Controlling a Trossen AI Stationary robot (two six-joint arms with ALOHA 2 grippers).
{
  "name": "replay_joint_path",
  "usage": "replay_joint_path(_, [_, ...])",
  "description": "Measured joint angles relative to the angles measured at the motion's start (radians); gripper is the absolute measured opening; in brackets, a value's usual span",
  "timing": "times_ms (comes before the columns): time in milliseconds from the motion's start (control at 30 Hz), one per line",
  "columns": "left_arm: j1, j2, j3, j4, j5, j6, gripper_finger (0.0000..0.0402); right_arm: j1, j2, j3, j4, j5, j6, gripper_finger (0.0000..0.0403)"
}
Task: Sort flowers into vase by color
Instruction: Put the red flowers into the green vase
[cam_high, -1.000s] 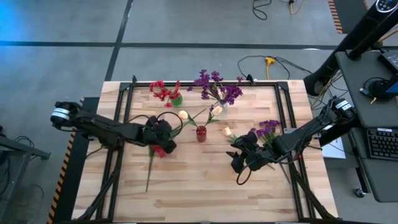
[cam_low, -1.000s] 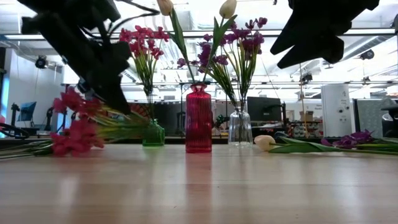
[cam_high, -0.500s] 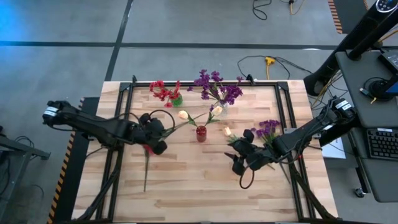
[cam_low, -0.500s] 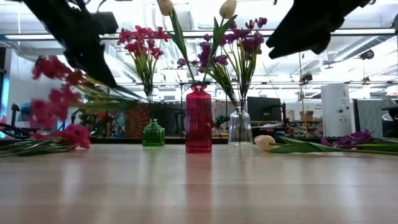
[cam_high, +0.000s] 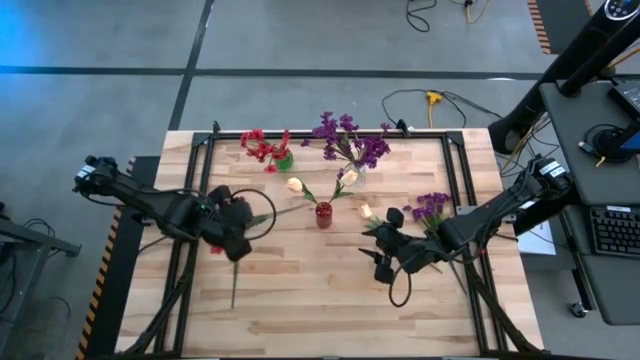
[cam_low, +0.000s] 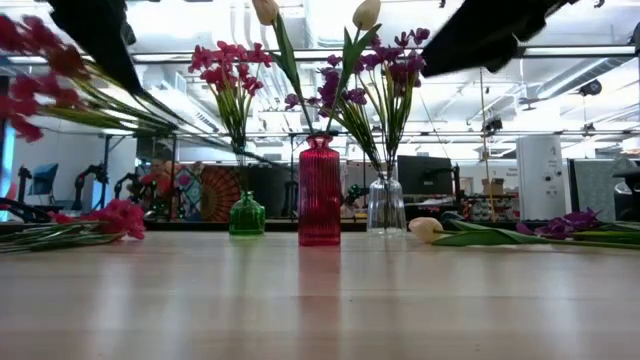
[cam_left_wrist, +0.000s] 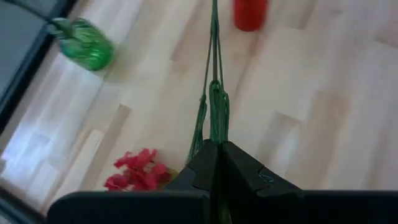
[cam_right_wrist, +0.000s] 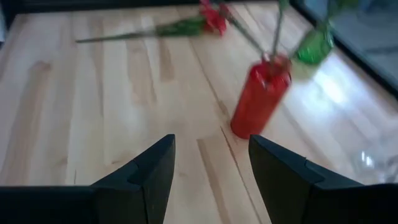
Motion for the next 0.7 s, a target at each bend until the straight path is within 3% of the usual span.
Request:
replay_joint_path(200, [-0.094, 0.012, 0.051, -0.017, 0.128, 0.004, 0.0002, 0.0, 0.0, 0.0, 0.161, -0.002, -0.226, 0.0196])
replay_joint_path(467, [-0.188, 0.026, 0.11, -0.013, 0.124, 0.012, 0.0002, 0.0, 0.063, 0.0, 0.36, -0.008, -0.416, 0.0196])
replay_joint_path(700, [-0.252, 0.089, 0.133, 0.086, 0.119, 0.071, 0.0002, -0.002, 0.214, 0.063, 0.491, -0.01, -0.434, 0.0196])
